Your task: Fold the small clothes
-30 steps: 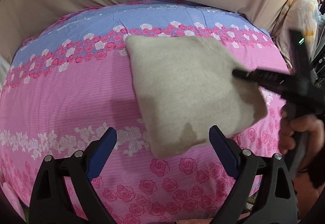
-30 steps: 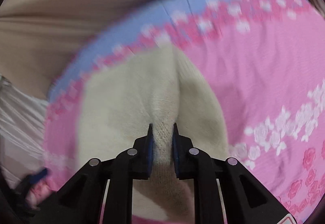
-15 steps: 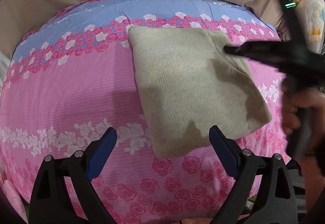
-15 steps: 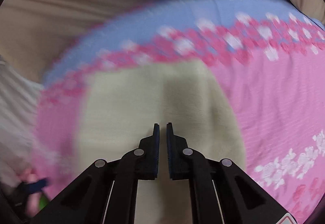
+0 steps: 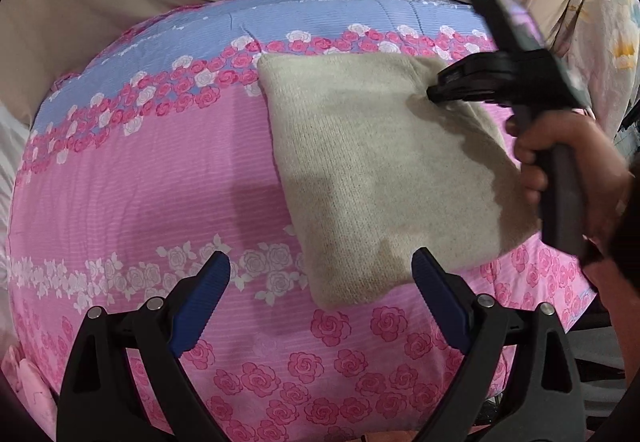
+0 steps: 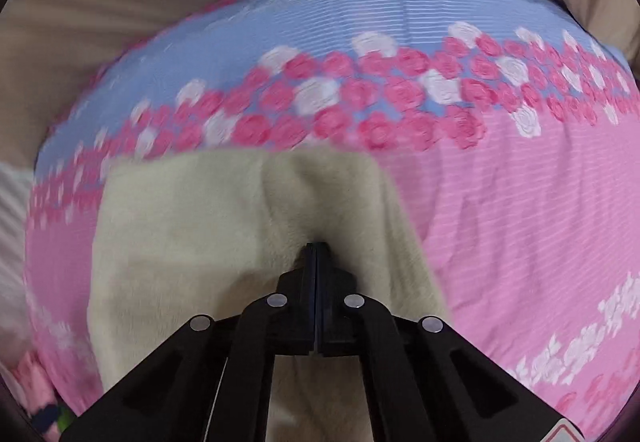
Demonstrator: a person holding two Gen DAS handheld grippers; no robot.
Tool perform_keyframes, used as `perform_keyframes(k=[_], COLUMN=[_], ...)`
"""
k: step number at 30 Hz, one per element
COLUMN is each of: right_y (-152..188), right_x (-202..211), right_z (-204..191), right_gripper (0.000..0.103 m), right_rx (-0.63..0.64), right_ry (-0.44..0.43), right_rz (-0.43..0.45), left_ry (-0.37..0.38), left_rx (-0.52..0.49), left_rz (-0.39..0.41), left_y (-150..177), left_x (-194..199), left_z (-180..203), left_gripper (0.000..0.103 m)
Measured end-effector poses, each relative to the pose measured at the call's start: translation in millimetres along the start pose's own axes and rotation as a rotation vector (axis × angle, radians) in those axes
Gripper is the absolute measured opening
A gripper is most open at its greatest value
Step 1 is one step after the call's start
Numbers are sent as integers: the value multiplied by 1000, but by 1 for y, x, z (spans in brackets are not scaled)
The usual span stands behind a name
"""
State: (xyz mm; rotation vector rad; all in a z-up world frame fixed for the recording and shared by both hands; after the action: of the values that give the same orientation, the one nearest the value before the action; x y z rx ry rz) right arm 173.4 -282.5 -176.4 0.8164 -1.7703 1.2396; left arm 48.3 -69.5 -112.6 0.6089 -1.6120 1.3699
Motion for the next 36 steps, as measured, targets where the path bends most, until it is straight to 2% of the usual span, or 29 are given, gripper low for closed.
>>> perform_keyframes(k=[3, 7, 8, 11, 13, 16, 19, 21, 23, 25, 26, 28, 29, 30, 31, 32, 33, 35, 36], right_y=[-5, 16, 27, 64, 87, 111, 122, 121, 118, 118, 120, 129, 134, 140, 144, 145, 142, 133, 131], right_x=[25, 77, 86, 97, 103, 119, 123, 130, 136, 137, 133, 121, 113, 102, 96, 95, 101, 120, 125], right_z=[10, 22, 28, 49, 55, 49, 40, 40, 40, 39, 39, 38, 39, 42, 43, 44, 45, 46, 48], right_gripper=[0, 30, 32, 33, 33, 34, 33, 23, 22, 28, 37, 46, 42, 30, 9, 9, 8, 7, 7], right_rx=[-106, -64, -60, -105, -157, -151, -106, -88, -83, -67, -59, -58, -58, -58, -63, -81, -90, -99, -89], right_ry=[-63, -41, -31, -26, -70, -86, -77, -51, -58, -62, -65, -77, -78, -70, -81, -93, -93, -108, -108], right_rz=[30, 146, 155, 115, 93, 92, 86, 120, 132, 129, 114, 69, 49, 25, 8, 3, 20, 64, 71], left_ry=[-7, -10, -10, -5, -1, 12, 27, 32, 35, 41, 44, 68, 85, 103, 126, 155, 187, 184, 213], left_rx=[-26, -44, -47, -40, -35, -34, -40, -43, -43, -36, -28, 2, 25, 52, 86, 124, 168, 218, 264], left_rz=[19, 13, 10, 4, -3, -16, -24, -27, -24, -26, -33, -60, -73, -88, -104, -114, -140, -181, -203], left_y=[-1, 3, 4, 4, 4, 4, 4, 4, 4, 4, 5, 8, 11, 13, 16, 19, 24, 33, 37], left_x=[4, 2, 1, -2, -5, -9, -13, -14, -15, -16, -18, -24, -28, -32, -37, -43, -52, -64, -69], left_z=[3, 6, 6, 6, 8, 13, 20, 24, 26, 28, 28, 27, 26, 24, 22, 19, 13, 3, -3], left_gripper=[90, 90, 90, 90, 90, 90, 90, 90, 90, 90, 90, 90, 90, 90, 88, 83, 69, 67, 67])
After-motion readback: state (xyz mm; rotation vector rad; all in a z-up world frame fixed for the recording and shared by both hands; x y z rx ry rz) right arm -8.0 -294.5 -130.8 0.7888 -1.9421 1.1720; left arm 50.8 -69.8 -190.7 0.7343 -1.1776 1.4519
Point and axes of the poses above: each gripper's, at about its wrist camera, not at the fingertips, and x roughly against the way its jaws point, z to its right, y to its underside, the point moved 7 cm from there along -x, roughly the way its jaws point, and after that the axes turned 8 degrees about z, right-handed, at the moved point
